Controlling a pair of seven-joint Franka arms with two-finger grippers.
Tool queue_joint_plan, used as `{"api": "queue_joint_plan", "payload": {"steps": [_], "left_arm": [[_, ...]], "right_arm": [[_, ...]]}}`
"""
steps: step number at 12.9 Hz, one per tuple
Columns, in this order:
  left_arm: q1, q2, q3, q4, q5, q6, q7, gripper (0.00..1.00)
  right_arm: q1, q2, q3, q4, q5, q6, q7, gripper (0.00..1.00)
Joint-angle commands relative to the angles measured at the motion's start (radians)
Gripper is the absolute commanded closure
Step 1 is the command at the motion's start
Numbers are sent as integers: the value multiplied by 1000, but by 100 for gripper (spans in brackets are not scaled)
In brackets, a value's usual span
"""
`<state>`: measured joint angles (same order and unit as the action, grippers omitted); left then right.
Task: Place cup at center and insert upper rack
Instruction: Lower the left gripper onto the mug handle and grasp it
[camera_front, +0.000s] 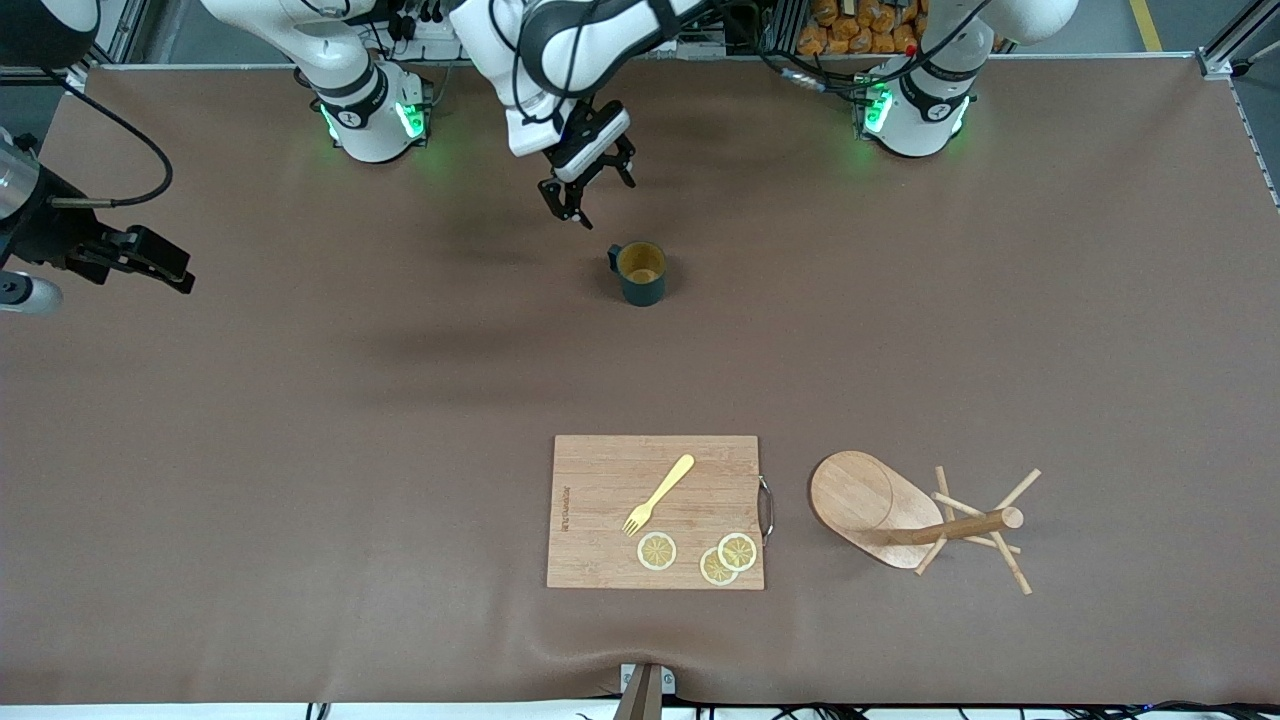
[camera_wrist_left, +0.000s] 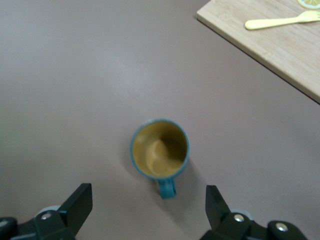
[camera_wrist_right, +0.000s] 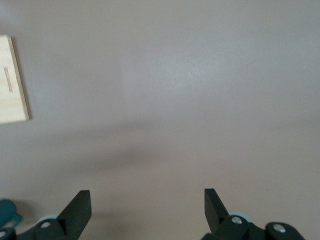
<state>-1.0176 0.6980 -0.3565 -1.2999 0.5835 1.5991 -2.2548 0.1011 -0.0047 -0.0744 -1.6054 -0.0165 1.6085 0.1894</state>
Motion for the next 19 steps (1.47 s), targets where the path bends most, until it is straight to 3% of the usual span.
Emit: {"api": "queue_joint_plan", "payload": {"steps": [1, 6, 11, 13, 15, 19], "left_arm": [[-34, 55, 14, 48, 16, 39, -87, 0], [-123, 138, 126, 50, 27, 119, -253, 2], [-131, 187, 155, 51, 27, 117, -301, 14], [-134, 207, 162, 51, 25, 119, -301, 16], [-133, 209, 162, 51, 25, 119, -305, 25], [-133, 219, 162, 50, 25, 137, -305, 37]], "right_arm": [[-35, -6, 4, 12, 32, 21, 28, 0], [-86, 3, 7, 16, 121, 2, -61, 0], [-83, 34, 8, 19, 141, -52, -61, 0], [-55, 29, 15, 16, 115, -47, -48, 0], [-32, 32, 19, 12, 31, -6, -39, 0], [-27, 28, 19, -5, 20, -13, -56, 0]]}}
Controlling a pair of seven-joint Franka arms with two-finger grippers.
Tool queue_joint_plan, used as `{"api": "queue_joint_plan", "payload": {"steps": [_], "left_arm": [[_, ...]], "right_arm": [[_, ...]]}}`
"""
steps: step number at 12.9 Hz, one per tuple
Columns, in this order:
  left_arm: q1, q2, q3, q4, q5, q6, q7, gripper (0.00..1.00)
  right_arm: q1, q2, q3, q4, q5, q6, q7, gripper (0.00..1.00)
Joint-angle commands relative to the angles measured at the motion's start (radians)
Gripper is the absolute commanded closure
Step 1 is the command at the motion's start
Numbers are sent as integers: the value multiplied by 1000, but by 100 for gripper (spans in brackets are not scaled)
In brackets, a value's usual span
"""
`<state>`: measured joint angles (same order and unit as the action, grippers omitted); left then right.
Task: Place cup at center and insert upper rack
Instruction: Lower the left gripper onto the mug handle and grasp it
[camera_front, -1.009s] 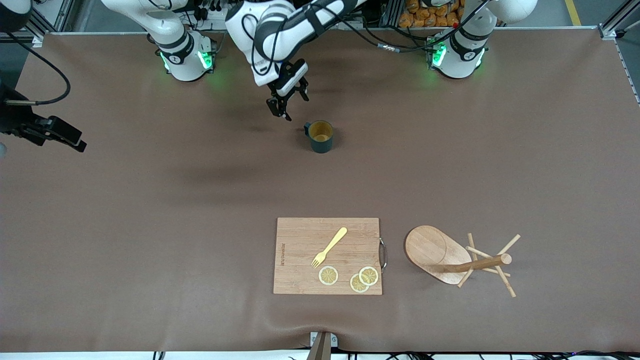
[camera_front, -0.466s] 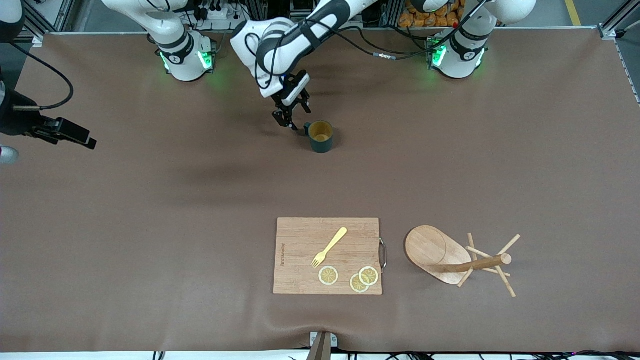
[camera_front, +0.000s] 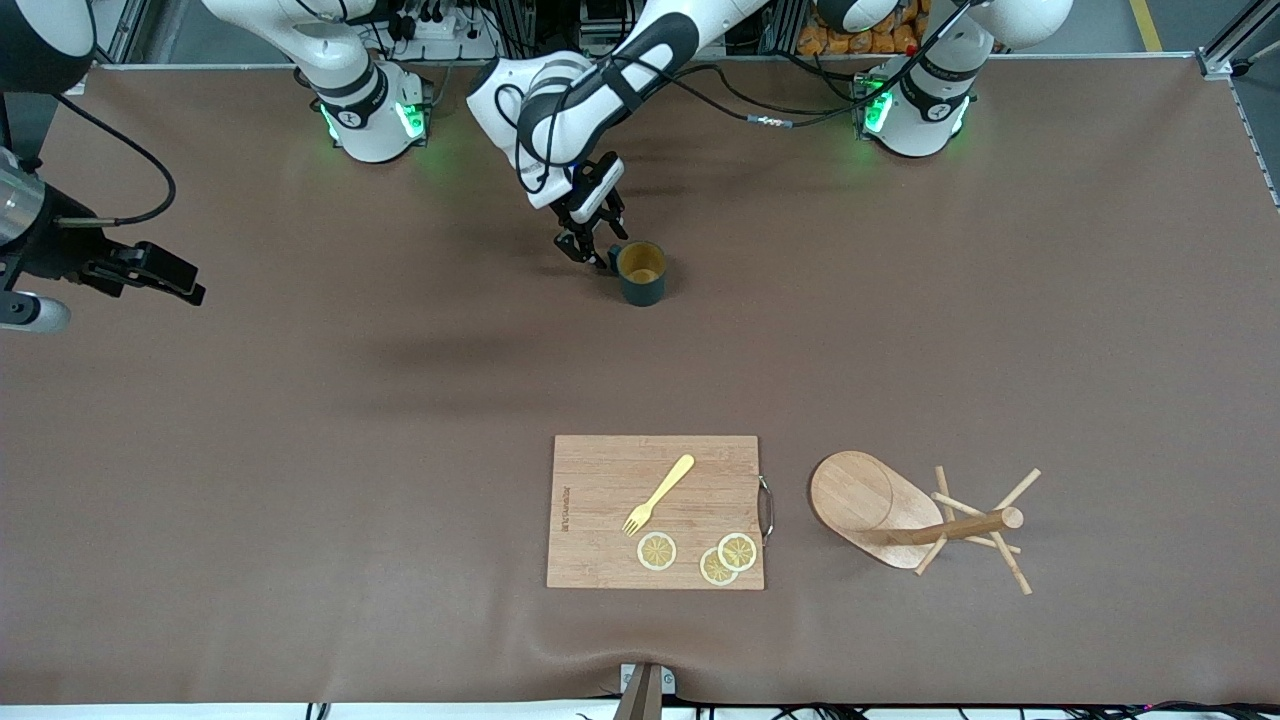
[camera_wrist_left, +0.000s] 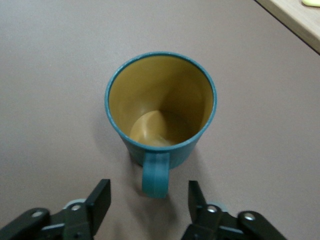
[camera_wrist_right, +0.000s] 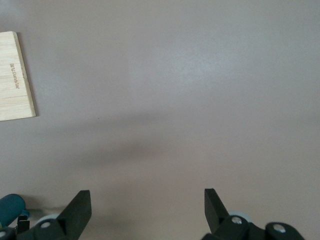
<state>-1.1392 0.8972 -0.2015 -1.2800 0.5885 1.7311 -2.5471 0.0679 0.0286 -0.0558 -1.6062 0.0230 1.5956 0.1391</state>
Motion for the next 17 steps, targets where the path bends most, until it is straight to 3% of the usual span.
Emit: {"api": "queue_joint_plan", "payload": {"steps": [1, 3, 6, 8, 14, 17], "left_arm": [[-10, 25, 7, 30, 20, 5, -13, 42], [-8, 26, 7, 28, 19, 5, -13, 48], [-7, 35, 8, 30, 19, 11, -15, 50], [-5, 35, 8, 28, 19, 13, -21, 67], [-1, 25, 21, 30, 16, 45, -22, 100], [38, -18, 11, 31, 8, 47, -4, 100]], "right_arm": [[4, -6, -1, -4, -18, 1, -7, 0], [10, -16, 1, -14, -18, 0, -7, 0], [21, -32, 1, -30, -18, 4, -21, 0], [18, -36, -1, -35, -9, 7, -26, 0], [15, -36, -3, -35, -6, 10, -38, 0], [16, -35, -3, -35, -6, 15, -38, 0]]}}
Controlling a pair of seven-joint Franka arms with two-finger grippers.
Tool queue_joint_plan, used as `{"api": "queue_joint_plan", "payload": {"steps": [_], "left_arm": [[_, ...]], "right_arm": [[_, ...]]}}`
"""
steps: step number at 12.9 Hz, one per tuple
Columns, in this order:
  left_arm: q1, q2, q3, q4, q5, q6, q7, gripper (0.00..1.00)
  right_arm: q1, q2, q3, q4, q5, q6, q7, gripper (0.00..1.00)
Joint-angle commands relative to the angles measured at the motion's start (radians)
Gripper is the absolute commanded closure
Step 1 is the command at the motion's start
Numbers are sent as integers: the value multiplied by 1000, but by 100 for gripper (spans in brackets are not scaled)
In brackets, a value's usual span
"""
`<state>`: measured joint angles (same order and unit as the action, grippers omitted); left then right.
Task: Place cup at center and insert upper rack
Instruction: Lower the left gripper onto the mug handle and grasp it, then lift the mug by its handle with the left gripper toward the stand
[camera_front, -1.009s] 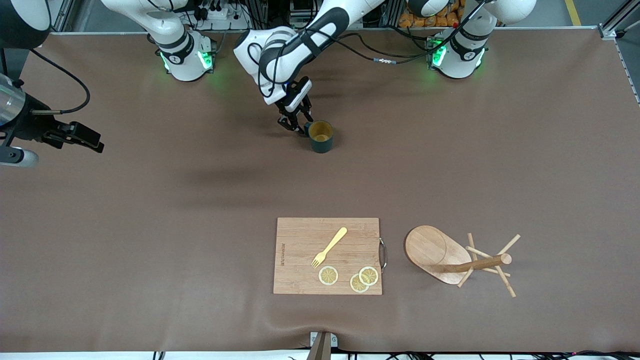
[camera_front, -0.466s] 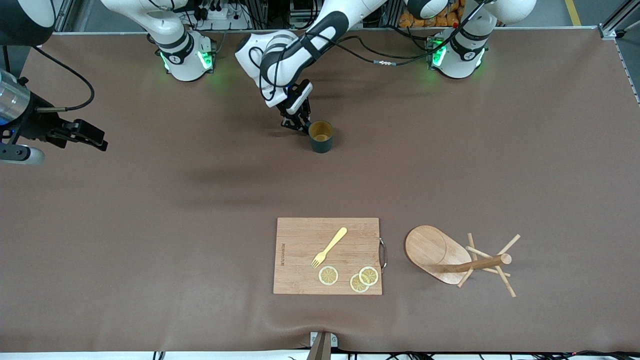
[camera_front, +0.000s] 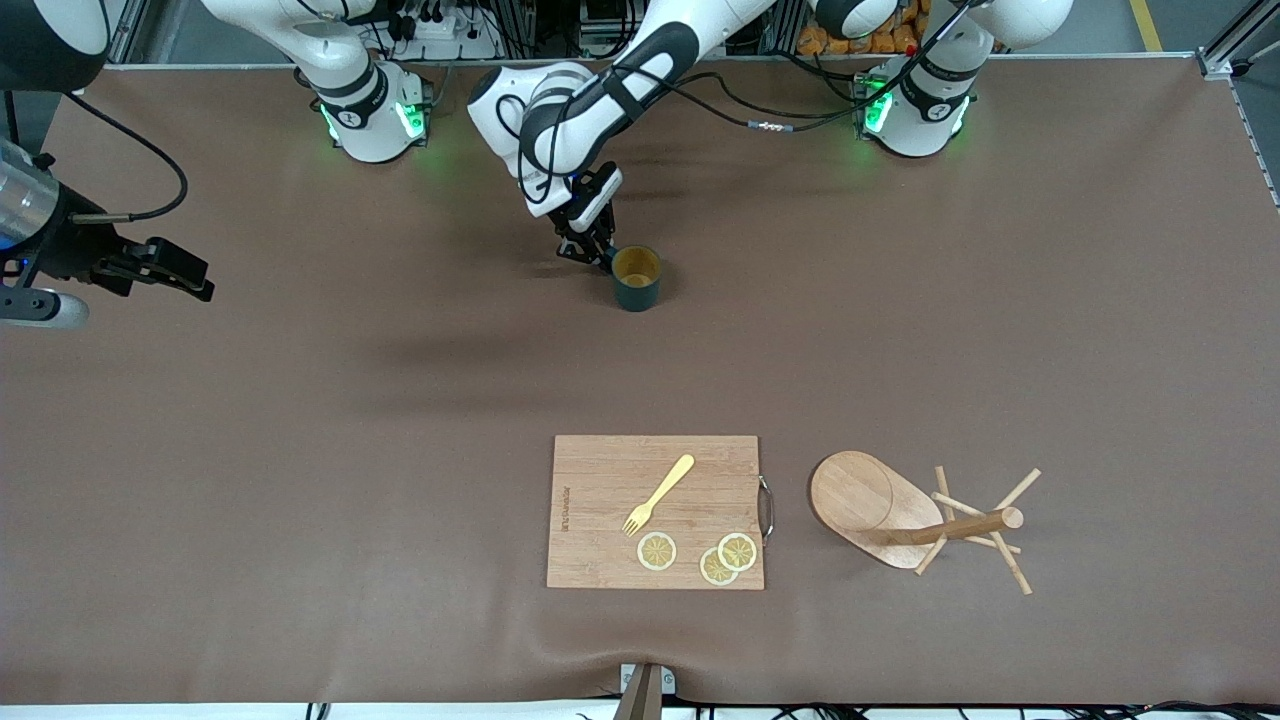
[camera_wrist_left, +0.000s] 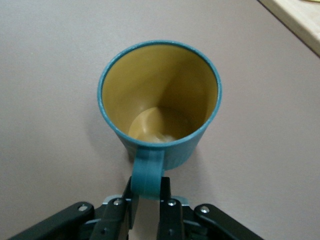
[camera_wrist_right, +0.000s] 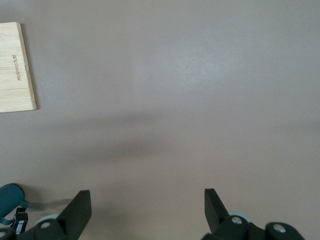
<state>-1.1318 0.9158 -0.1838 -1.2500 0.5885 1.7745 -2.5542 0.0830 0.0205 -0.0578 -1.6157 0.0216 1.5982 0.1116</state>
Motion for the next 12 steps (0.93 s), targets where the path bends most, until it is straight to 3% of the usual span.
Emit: {"api": "queue_joint_plan", "payload": {"steps": [1, 7, 12], "left_arm": [[52, -58, -14, 3, 5, 9, 8, 100], [211, -162, -19, 1, -166, 115, 153, 100], [345, -268, -14, -2, -355, 125, 360, 100]], "right_arm": [[0, -27, 0, -26, -5, 13, -10, 0], [-3, -24, -2, -26, -3, 13, -10, 0], [-3, -24, -2, -26, -3, 13, -9, 0]]}}
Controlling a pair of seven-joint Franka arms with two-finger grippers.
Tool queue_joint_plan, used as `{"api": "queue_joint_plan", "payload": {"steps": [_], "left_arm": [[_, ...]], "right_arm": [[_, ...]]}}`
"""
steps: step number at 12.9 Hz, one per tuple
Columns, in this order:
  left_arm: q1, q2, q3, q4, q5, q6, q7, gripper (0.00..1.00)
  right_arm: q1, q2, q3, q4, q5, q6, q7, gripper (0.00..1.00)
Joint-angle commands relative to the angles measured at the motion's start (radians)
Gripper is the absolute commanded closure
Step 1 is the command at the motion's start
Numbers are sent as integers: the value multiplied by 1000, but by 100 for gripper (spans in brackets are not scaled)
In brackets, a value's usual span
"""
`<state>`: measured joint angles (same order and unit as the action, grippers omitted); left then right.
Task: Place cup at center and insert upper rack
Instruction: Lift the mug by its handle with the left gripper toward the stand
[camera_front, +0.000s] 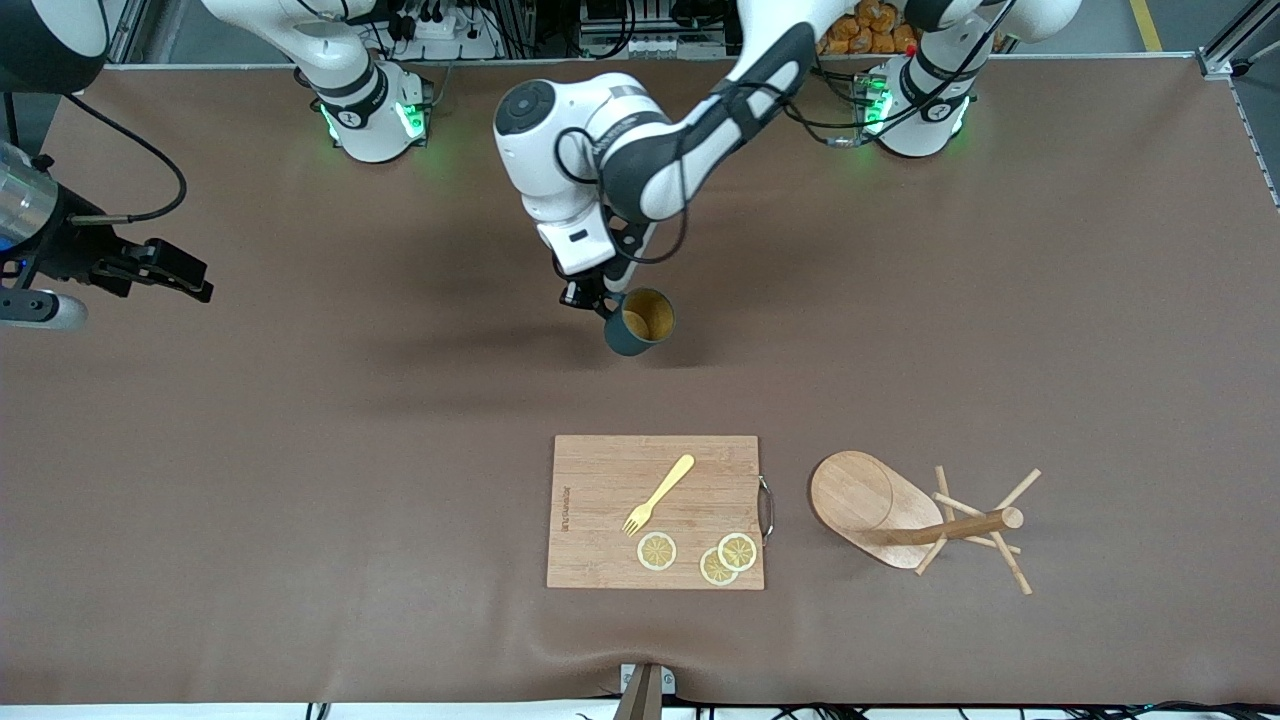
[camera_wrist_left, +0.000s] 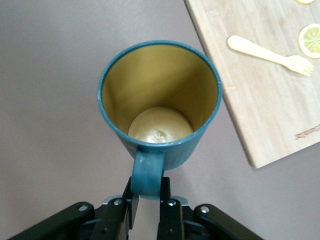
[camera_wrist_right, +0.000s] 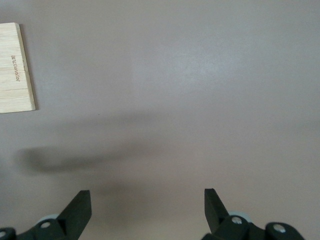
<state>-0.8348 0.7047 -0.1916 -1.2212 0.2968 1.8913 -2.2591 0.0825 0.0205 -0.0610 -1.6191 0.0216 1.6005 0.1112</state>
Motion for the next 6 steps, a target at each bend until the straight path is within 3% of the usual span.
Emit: {"api": "queue_joint_plan", "payload": {"steps": [1, 6], "left_arm": [[81, -79, -6, -31, -121, 8, 120, 100], [235, -159, -5, -34, -324, 8, 332, 100]], "right_arm": [[-3, -24, 1, -22, -3, 10, -8, 0], [-3, -24, 0, -22, -3, 9, -8, 0]]}}
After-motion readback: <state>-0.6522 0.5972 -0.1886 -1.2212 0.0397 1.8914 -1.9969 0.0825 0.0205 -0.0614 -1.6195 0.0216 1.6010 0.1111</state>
